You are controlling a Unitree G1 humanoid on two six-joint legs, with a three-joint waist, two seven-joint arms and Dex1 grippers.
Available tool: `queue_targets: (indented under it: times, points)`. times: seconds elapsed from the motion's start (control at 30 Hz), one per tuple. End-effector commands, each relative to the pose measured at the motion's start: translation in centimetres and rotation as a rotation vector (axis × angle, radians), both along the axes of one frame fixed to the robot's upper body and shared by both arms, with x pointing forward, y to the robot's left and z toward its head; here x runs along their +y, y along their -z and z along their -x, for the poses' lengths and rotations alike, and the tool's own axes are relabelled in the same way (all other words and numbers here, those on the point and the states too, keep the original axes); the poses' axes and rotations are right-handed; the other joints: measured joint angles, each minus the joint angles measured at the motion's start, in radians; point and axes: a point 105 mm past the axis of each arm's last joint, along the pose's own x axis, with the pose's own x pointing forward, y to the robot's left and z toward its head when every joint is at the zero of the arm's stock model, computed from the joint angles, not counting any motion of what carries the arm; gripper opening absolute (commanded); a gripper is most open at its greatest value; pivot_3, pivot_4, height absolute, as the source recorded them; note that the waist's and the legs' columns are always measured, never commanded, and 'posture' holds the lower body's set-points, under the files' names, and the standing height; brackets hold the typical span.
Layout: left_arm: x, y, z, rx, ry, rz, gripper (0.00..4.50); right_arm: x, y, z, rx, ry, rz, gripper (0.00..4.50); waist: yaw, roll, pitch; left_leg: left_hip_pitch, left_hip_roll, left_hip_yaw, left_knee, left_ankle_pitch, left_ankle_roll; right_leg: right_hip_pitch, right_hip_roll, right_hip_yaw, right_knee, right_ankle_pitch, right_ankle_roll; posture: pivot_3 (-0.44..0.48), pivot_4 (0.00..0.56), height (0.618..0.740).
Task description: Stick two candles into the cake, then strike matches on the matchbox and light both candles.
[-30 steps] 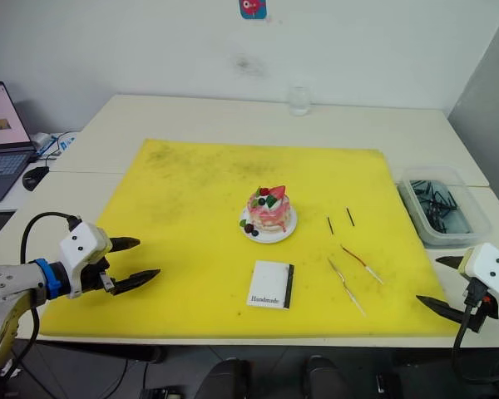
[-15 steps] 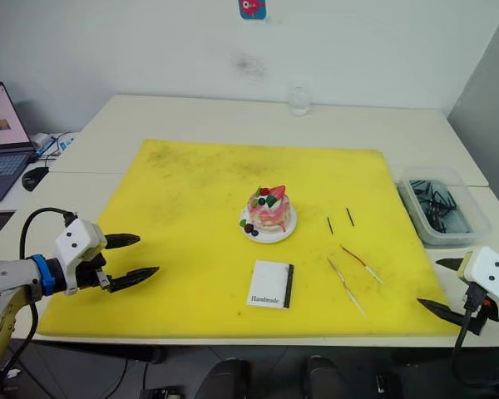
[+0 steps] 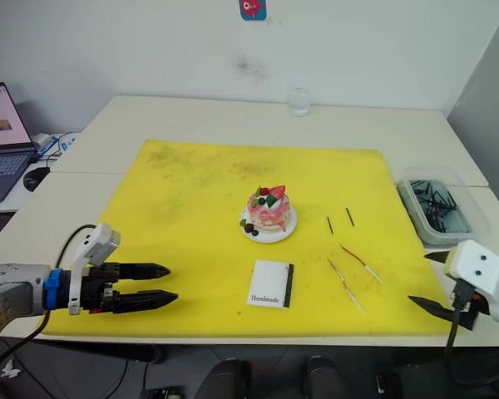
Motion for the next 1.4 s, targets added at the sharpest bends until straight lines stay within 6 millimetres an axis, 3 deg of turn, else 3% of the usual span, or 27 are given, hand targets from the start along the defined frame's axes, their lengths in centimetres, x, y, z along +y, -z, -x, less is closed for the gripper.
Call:
queue_targets:
  times: [0.03,0.3,0.53,0.67,0.97,1.17,1.27,1.4]
  points:
    - [-2.4,-0.9,0.8,0.100,0.070,0.095,4.50,2.1,-1.2,-0.2,-0.023,-0.048,-0.019,4.44,0.000,0.000,0.000,0.000,0.000,0.000,0.000,0.000,0.000,0.000,0.000,0.000,0.000,0.000,0.001,0.000,0.150,0.740]
    - [-5.0,-2.1,0.8,0.085,0.141,0.178,4.50,3.5,-1.3,-0.2,-0.016,-0.046,-0.059,4.44,0.000,-0.001,0.000,-0.001,-0.001,0.000,0.000,0.000,0.000,0.000,0.001,0.001,-0.001,0.001,0.002,0.000,0.150,0.740]
    - [-8.8,-3.3,1.1,-0.317,0.328,0.096,4.50,2.4,0.6,-0.9,-0.003,0.059,-0.023,4.44,0.001,-0.001,0.000,-0.001,-0.001,0.000,0.001,0.000,0.000,0.000,0.001,0.002,-0.001,0.001,0.002,0.000,0.150,0.740]
    - [-10.4,-3.6,1.1,-0.419,0.392,0.118,4.50,2.5,1.5,-1.8,-0.016,0.101,-0.029,4.44,0.000,-0.001,0.000,-0.001,-0.002,0.001,0.002,0.000,0.000,0.001,0.001,0.002,-0.001,0.001,0.002,0.000,0.150,0.740]
    - [-11.8,-3.8,1.1,-0.496,0.415,0.163,4.50,2.1,3.3,-3.9,-0.022,0.193,-0.051,4.44,-0.001,0.000,0.000,-0.001,-0.001,0.001,0.001,0.000,0.000,0.000,0.005,0.002,-0.001,0.002,0.003,0.000,0.150,0.740]
    - [-12.2,-3.6,1.2,-0.504,0.408,0.167,4.50,2.2,4.4,-3.5,0.016,0.216,-0.058,4.44,-0.001,0.000,0.000,-0.001,-0.001,0.001,0.001,0.000,0.000,0.000,0.005,0.002,-0.001,0.002,0.003,0.000,0.150,0.740]
    - [-12.4,-3.5,1.4,-0.506,0.408,0.165,4.50,2.6,4.8,-3.5,0.024,0.223,-0.067,3.88,-0.001,0.000,0.000,-0.001,-0.001,0.001,0.001,0.000,0.000,0.000,0.005,0.002,-0.001,0.002,0.003,0.000,0.150,0.740]
    - [-12.5,-3.6,1.3,-0.509,0.405,0.163,4.50,3.1,5.1,-3.4,0.041,0.236,-0.078,2.47,-0.001,0.000,0.000,-0.001,-0.001,0.001,0.001,0.000,0.000,0.000,0.006,0.002,-0.001,0.002,0.003,0.000,0.150,0.740]
